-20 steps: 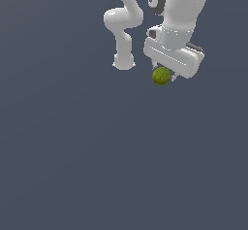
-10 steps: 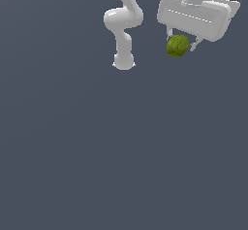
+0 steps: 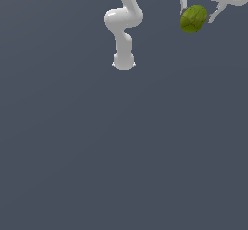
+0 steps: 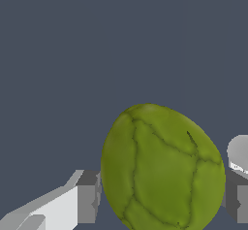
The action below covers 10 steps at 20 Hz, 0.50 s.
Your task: Pick up the object and move it to a goal position.
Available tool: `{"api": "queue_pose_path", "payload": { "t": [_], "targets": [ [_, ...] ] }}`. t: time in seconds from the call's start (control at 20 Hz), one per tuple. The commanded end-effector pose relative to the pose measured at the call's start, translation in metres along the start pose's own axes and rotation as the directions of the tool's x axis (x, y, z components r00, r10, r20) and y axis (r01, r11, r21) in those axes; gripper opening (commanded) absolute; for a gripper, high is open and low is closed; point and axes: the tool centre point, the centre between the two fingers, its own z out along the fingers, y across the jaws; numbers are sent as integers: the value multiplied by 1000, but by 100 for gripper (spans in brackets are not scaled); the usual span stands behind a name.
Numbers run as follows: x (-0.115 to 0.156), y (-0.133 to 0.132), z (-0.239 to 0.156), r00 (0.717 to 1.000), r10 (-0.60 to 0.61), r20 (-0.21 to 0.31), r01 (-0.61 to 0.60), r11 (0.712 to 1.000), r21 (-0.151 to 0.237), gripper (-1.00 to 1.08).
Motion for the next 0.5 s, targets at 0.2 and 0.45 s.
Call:
{"api": "queue_pose_path", "payload": {
  "t": [0.2,0.45],
  "targets": [
    [-7,-3,-22,1000,0,0,0,1000,1,-100],
    [-8,-4,-25,1000,0,0,0,1000,1,-100]
  ]
}}
